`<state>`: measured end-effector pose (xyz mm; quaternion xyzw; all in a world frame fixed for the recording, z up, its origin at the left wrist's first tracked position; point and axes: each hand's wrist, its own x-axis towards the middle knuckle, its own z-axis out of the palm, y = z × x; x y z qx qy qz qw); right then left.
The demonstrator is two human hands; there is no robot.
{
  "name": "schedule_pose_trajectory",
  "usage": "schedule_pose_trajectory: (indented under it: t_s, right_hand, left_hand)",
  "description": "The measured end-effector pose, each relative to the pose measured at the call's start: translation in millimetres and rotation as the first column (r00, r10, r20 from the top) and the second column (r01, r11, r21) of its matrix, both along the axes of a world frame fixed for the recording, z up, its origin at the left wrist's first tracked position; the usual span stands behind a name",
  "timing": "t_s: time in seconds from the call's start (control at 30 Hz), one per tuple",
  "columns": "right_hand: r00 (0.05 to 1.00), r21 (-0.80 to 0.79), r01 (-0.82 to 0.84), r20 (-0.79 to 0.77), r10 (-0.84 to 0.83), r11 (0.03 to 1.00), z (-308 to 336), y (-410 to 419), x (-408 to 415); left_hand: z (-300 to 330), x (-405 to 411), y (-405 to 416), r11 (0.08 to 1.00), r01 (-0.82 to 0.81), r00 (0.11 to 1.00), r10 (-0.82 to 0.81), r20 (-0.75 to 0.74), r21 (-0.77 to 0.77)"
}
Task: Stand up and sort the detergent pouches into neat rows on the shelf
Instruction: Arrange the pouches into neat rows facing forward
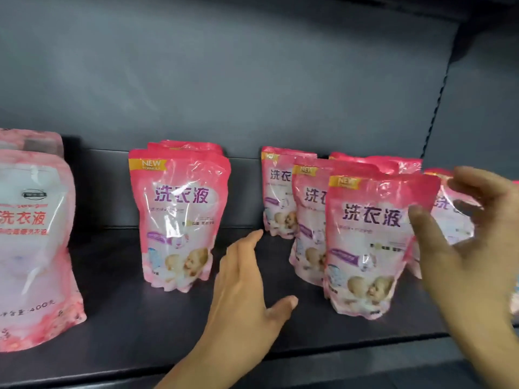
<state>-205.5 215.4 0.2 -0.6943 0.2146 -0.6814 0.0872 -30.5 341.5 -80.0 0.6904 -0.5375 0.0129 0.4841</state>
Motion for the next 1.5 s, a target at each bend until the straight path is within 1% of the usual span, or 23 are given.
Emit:
schedule_pose_trajectory:
  t_s: [0.07, 0.1, 0.13, 0.2, 0.23, 0.3, 0.33, 0.43, 0.5, 0.57, 0.7, 0.8, 0.87, 1.0, 1.1, 1.17, 1.3, 1.4, 1.5]
  right_hand:
    - [0.997, 0.128, -0.039, 0.074, 0.030, 0.991, -0.8, -24.6, -15.7]
    - [0.993, 0.220, -0.099, 0.084, 0.082, 0.970, -0.7, -35.6, -19.5]
    - [0.983, 0.325, -0.183, 0.086, 0.164, 0.928, -0.9, -45.2, -21.0]
    - [0.928, 0.507, -0.354, 0.084, 0.364, 0.786, -5.4, -58.8, -18.8]
    - [0.893, 0.565, -0.411, 0.091, 0.441, 0.715, -10.1, -64.6, -16.7]
    - [0.849, 0.631, -0.470, 0.130, 0.513, 0.618, -20.7, -71.5, -12.3]
    - [0.834, 0.638, -0.493, 0.151, 0.531, 0.592, -24.2, -71.8, -10.2]
    - [0.807, 0.593, -0.560, 0.233, 0.543, 0.578, -28.9, -70.0, -3.7]
    - [0.791, 0.570, -0.597, 0.303, 0.532, 0.564, -27.5, -65.3, 0.2]
    - [0.768, 0.571, -0.630, 0.358, 0.531, 0.527, -25.7, -58.3, 4.5]
    - [0.688, 0.576, -0.715, 0.476, 0.548, 0.396, -22.7, -40.6, 19.5]
    - [0.635, 0.581, -0.754, 0.522, 0.569, 0.308, -22.4, -20.8, 37.4]
    - [0.595, 0.568, -0.781, 0.546, 0.590, 0.262, -22.4, -3.0, 54.4]
    - [0.546, 0.551, -0.812, 0.603, 0.582, 0.192, -20.9, 35.6, 95.8]
    - [0.491, 0.536, -0.836, 0.638, 0.593, 0.116, -20.0, 61.4, 123.5]
    - [0.482, 0.533, -0.839, 0.642, 0.596, 0.104, -19.6, 76.0, 139.4]
    - [0.503, 0.544, -0.829, 0.621, 0.602, 0.131, -22.3, 96.8, 166.3]
    - [0.531, 0.547, -0.816, 0.576, 0.622, 0.189, -25.4, 109.5, 179.3]
    - [0.563, 0.538, -0.800, 0.519, 0.643, 0.266, -29.6, 117.0, 185.3]
  left_hand:
    - [-1.7, -15.4, -17.6, 0.998, 0.040, 0.994, -0.035, -0.100, 0.053]
    - [-2.3, -23.5, -25.8, 0.995, 0.060, 0.988, -0.049, -0.149, 0.076]
    - [-3.5, -32.0, -33.7, 0.992, 0.084, 0.979, -0.064, -0.194, 0.096]
    - [-7.3, -47.3, -47.7, 0.984, 0.130, 0.963, -0.097, -0.251, 0.118]
    - [-8.8, -54.4, -53.6, 0.982, 0.143, 0.956, -0.105, -0.273, 0.124]
    - [-13.3, -66.5, -66.4, 0.980, 0.151, 0.947, -0.105, -0.303, 0.132]
    - [-15.8, -71.1, -72.3, 0.981, 0.140, 0.948, -0.093, -0.306, 0.137]
    - [-18.9, -78.4, -84.9, 0.986, 0.057, 0.959, -0.011, -0.284, 0.155]
    - [-17.9, -80.2, -87.1, 0.992, 0.013, 0.962, 0.023, -0.273, 0.129]
    - [-17.7, -81.4, -81.6, 0.996, -0.020, 0.954, 0.046, -0.296, 0.090]
    - [-15.8, -70.5, -48.8, 0.992, -0.070, 0.951, 0.098, -0.294, 0.104]
    - [-14.0, -52.1, -19.1, 0.988, -0.128, 0.942, 0.149, -0.300, 0.088]
    - [-13.5, -38.0, -0.3, 0.981, -0.174, 0.944, 0.190, -0.271, 0.080]
    - [-7.9, -1.6, 39.1, 0.936, -0.334, 0.918, 0.350, -0.187, 0.113]
    - [-3.5, 31.4, 68.0, 0.898, -0.413, 0.885, 0.435, -0.167, 0.148]
    - [-2.5, 51.8, 84.1, 0.888, -0.432, 0.877, 0.455, -0.158, 0.156]
    - [-6.4, 79.7, 104.2, 0.876, -0.461, 0.866, 0.479, -0.146, 0.141]
    - [-12.1, 90.6, 109.7, 0.880, -0.457, 0.866, 0.474, -0.159, 0.133]
    - [-19.4, 95.1, 109.6, 0.871, -0.481, 0.860, 0.491, -0.135, 0.104]
